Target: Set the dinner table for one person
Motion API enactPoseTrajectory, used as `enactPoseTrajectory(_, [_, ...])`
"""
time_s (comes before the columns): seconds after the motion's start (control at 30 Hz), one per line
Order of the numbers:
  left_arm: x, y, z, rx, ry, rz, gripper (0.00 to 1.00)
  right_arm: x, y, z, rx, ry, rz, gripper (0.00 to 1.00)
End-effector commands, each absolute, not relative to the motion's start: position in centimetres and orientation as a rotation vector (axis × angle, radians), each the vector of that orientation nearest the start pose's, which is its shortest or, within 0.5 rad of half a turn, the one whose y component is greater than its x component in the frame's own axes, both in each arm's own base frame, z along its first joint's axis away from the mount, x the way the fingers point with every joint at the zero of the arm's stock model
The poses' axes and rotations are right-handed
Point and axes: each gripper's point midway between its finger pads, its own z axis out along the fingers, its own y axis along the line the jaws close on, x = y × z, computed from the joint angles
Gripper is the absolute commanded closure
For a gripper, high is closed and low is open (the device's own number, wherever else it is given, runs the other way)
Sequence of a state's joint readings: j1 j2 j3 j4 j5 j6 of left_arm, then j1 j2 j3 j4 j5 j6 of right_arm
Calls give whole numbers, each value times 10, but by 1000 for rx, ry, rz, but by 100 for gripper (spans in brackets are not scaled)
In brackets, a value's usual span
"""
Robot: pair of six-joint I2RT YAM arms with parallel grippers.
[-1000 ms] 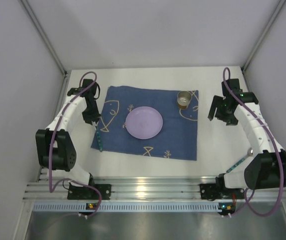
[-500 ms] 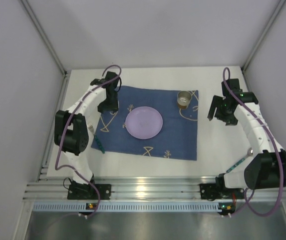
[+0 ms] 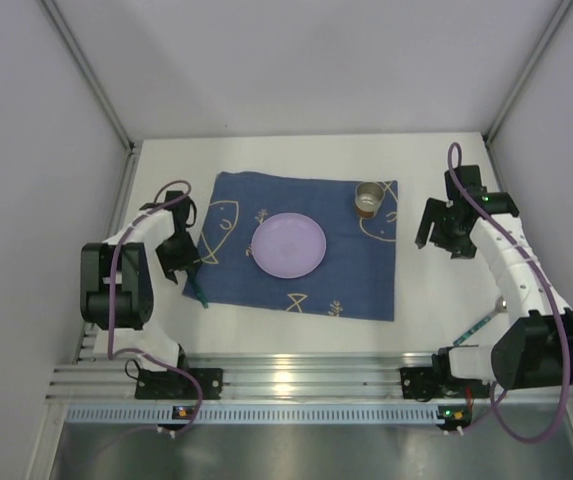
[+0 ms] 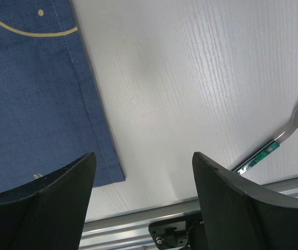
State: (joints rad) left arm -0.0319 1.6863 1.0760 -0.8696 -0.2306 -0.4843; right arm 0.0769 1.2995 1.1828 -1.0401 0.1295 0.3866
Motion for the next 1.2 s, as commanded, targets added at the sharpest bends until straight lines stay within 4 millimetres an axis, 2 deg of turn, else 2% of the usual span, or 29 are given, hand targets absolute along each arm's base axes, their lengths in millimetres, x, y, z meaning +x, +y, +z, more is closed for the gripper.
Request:
enactPoseTrajectory(0.0, [291,20,29,-774,2817,168,48,275,18,159,419,2653,-24,25])
enactPoseTrajectory(0.27, [305,16,14,-756,2811,113,54,283,17,165,401,2648,-42,25])
enactPoseTrajectory(0.37, [301,20,5,-757,2834,144,69,283,16,166,401,2650,-52,25])
enactPoseTrajectory(0.4, [301,22,2,-758,2838,153,78,282,15,166,400,2651,-55,25])
enactPoseTrajectory(0.43, [299,24,-2,-766,2850,160,83,282,16,165,400,2654,-55,25])
enactPoseTrajectory(0.57, [297,29,-1,-784,2856,172,92,282,15,162,403,2662,-60,25])
enactPoseTrajectory(0.7, [295,36,19,-778,2837,227,93,282,15,159,405,2671,-63,25])
enactPoseTrajectory(0.8, [303,43,47,-743,2784,268,98,281,16,154,409,2680,-60,25])
enactPoseTrajectory(0.9, [327,41,82,-677,2688,235,98,283,17,150,407,2686,-59,25])
enactPoseTrajectory(1.0, [348,29,103,-589,2644,227,98,286,20,148,402,2693,-53,25])
enactPoseTrajectory(1.03, [355,10,107,-507,2646,207,98,287,20,148,404,2692,-52,25])
enactPoseTrajectory(1.1, [373,-7,114,-415,2626,182,98,291,23,149,399,2691,-45,26])
enactPoseTrajectory(1.17, [385,-37,115,-261,2632,151,98,293,23,148,399,2694,-45,25])
